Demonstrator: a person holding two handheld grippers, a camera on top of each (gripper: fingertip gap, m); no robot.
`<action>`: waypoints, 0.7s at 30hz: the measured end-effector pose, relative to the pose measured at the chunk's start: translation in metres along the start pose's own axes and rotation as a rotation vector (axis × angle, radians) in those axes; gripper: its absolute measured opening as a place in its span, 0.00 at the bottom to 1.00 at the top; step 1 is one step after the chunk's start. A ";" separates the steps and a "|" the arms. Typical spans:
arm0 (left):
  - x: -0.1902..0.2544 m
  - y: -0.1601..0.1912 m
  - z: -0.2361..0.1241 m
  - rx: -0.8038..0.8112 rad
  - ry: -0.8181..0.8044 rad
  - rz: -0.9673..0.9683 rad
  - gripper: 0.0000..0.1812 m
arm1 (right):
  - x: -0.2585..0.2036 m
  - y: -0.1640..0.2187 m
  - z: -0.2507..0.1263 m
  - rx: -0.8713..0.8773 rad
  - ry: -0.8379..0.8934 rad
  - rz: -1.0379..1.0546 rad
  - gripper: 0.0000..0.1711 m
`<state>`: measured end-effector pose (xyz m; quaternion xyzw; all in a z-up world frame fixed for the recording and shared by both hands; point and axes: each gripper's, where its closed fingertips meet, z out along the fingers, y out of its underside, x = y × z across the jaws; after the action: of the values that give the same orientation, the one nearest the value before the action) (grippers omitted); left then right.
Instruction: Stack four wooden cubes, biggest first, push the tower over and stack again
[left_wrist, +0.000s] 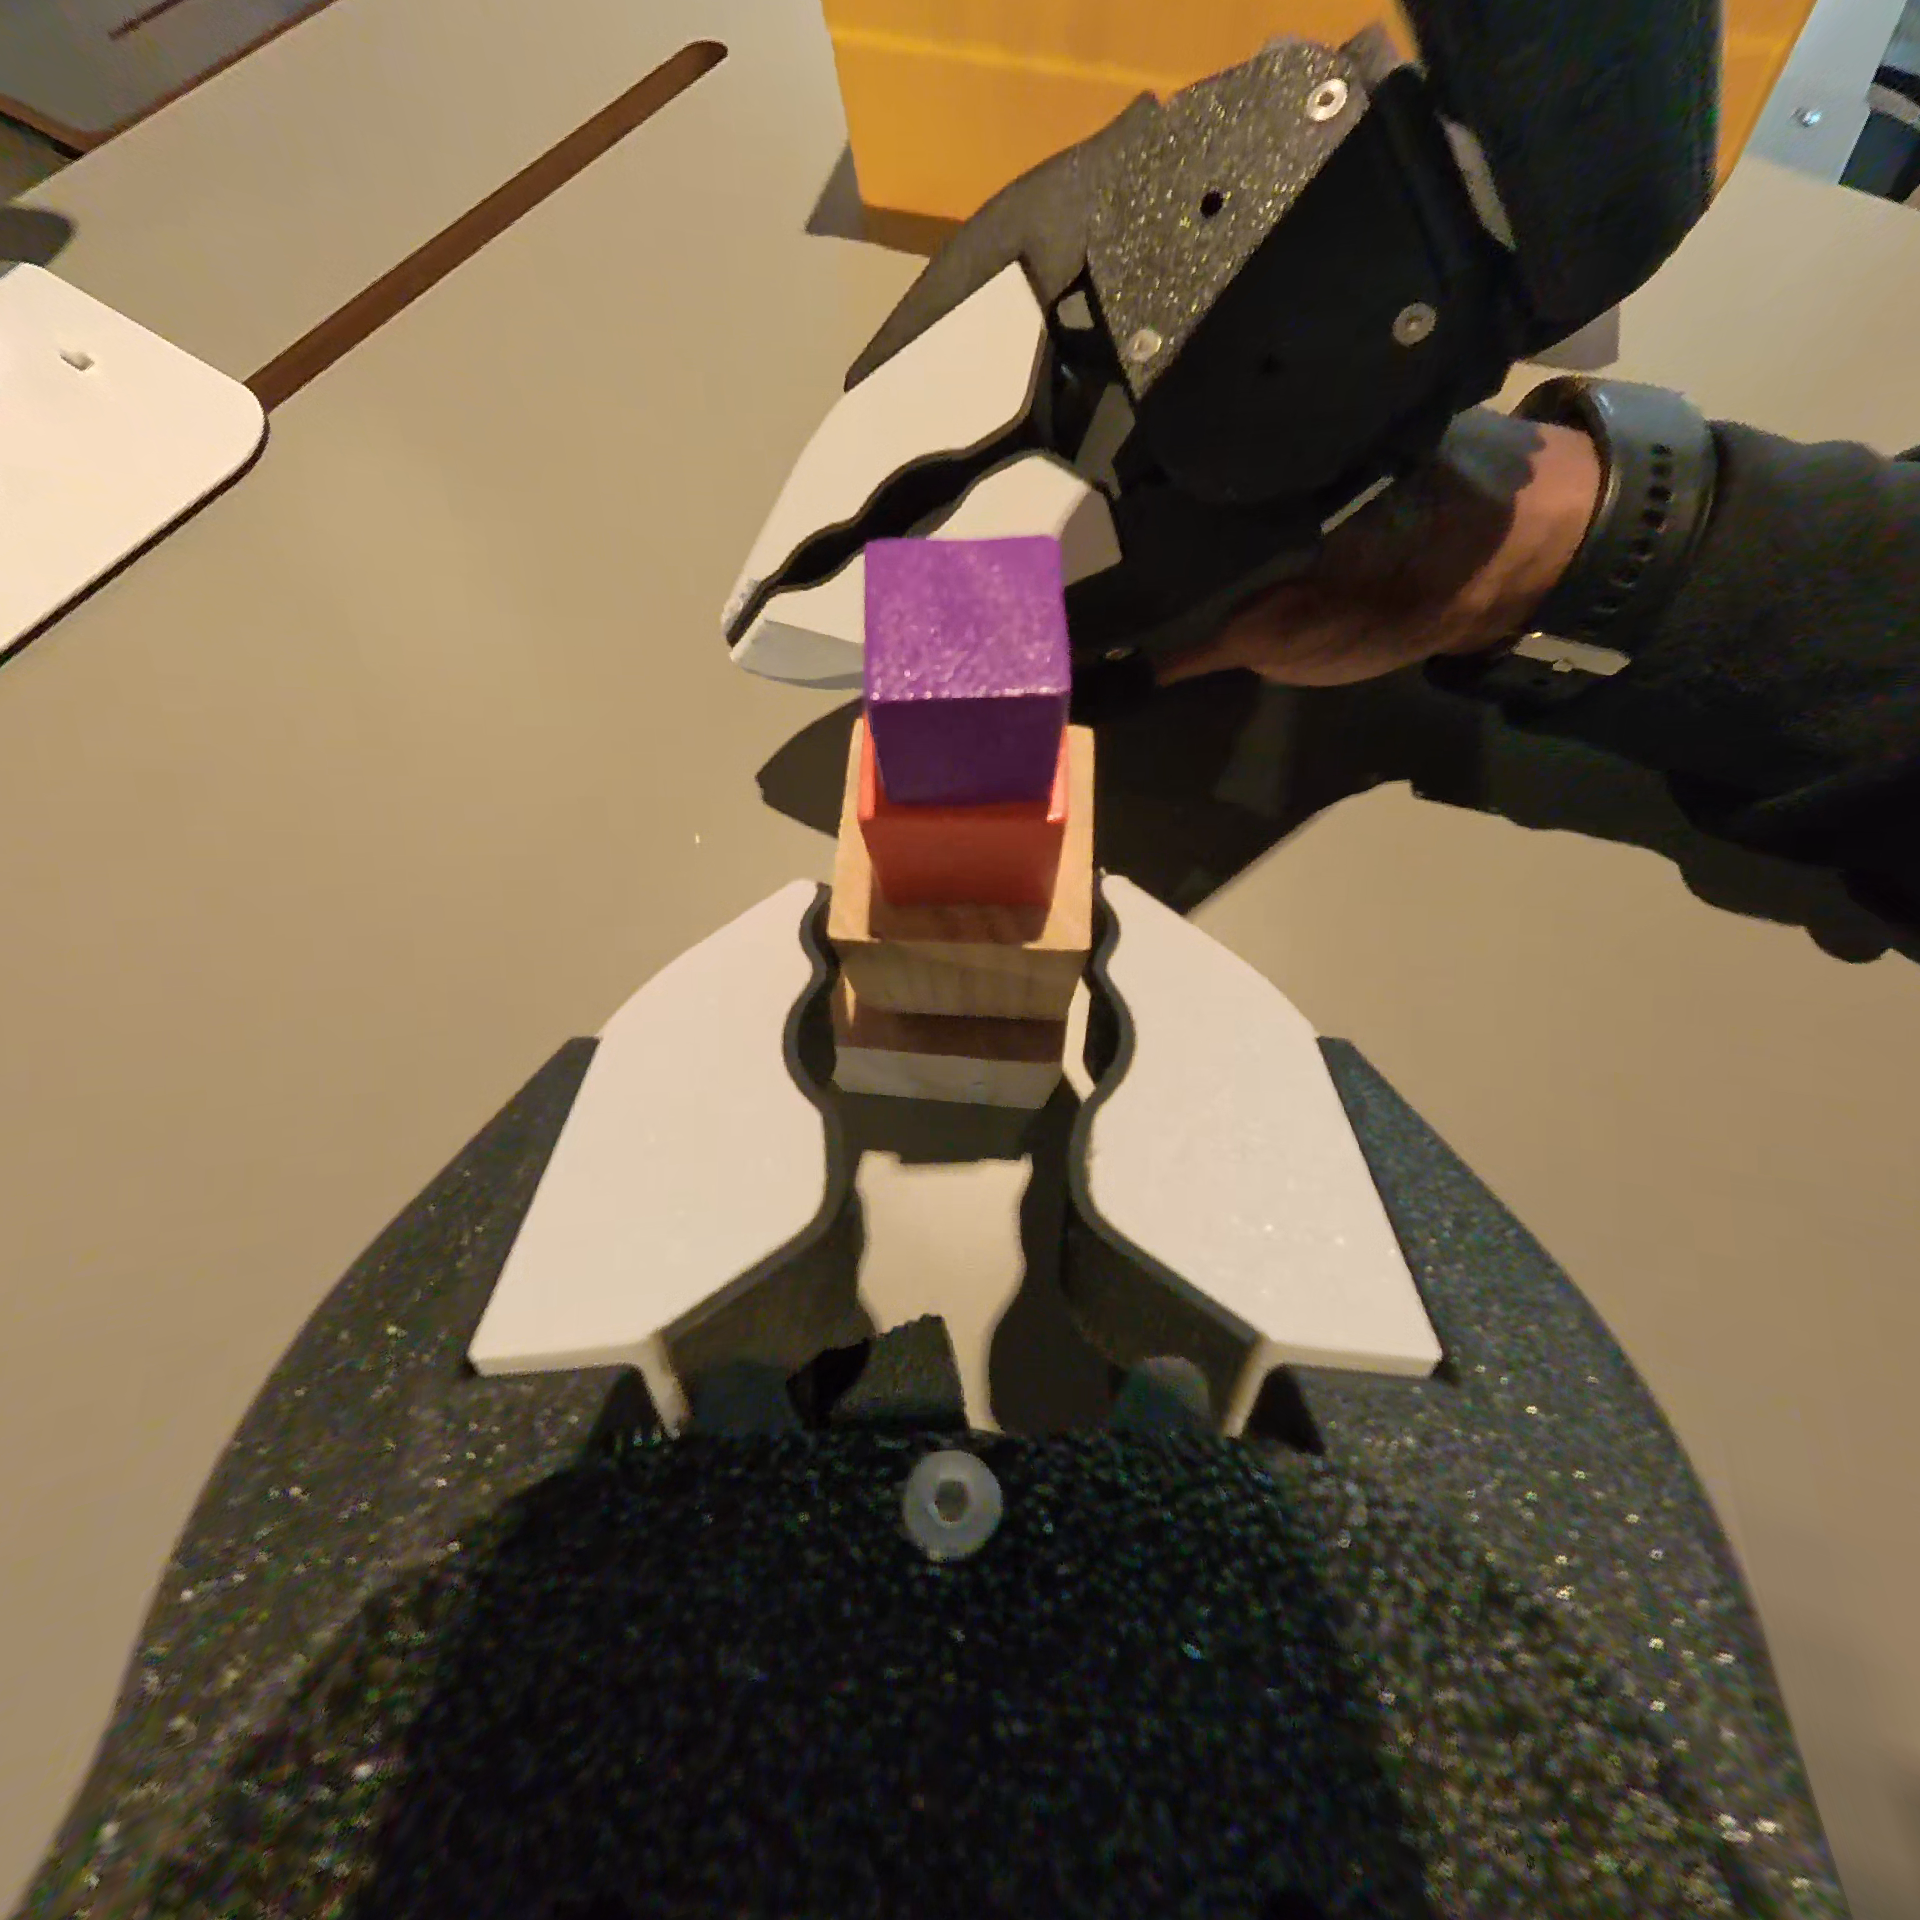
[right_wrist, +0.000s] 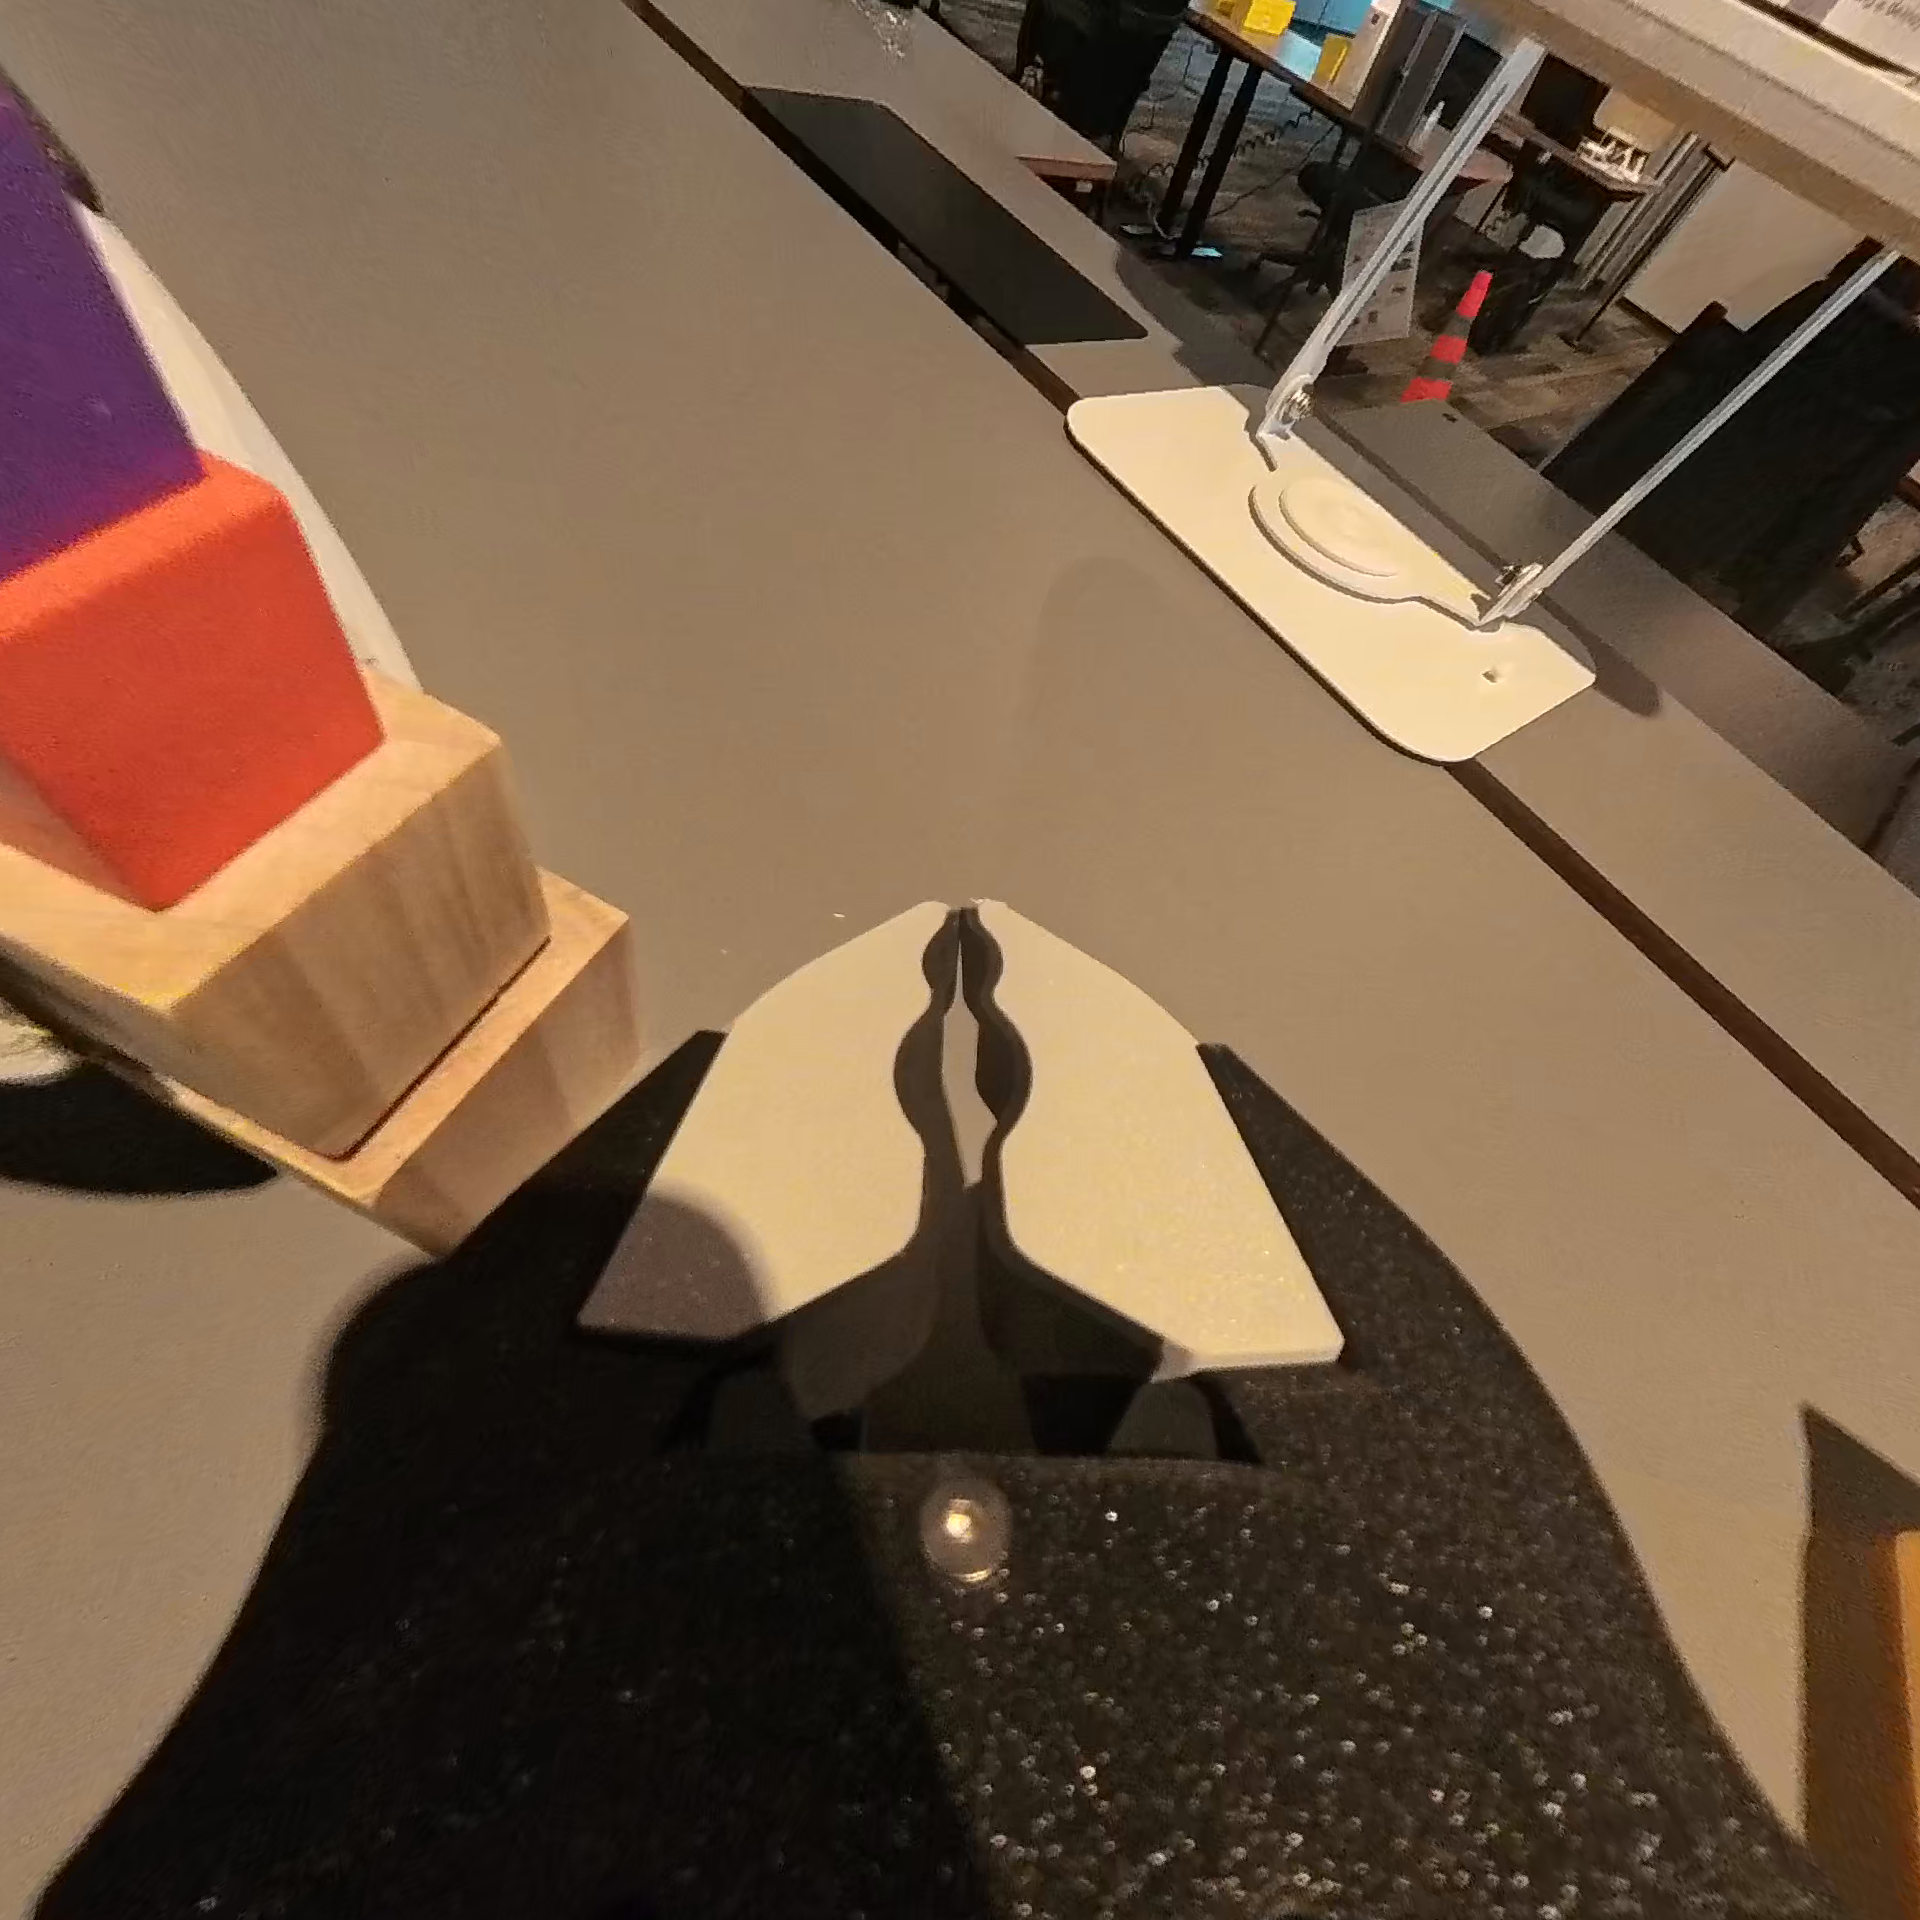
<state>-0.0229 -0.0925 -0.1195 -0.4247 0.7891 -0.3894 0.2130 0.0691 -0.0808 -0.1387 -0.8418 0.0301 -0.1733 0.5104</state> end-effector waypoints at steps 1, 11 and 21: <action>-0.001 0.000 0.000 -0.002 -0.002 0.000 0.25 | 0.000 0.000 0.000 0.001 -0.001 0.002 0.00; -0.001 0.002 0.003 -0.010 0.000 0.005 0.25 | -0.001 0.000 0.000 0.000 -0.005 -0.002 0.00; -0.002 0.002 0.003 -0.008 0.001 0.013 0.25 | -0.001 0.000 0.000 -0.004 -0.007 -0.007 0.00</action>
<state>-0.0210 -0.0918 -0.1235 -0.4201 0.7935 -0.3852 0.2133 0.0679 -0.0804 -0.1395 -0.8434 0.0258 -0.1720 0.5083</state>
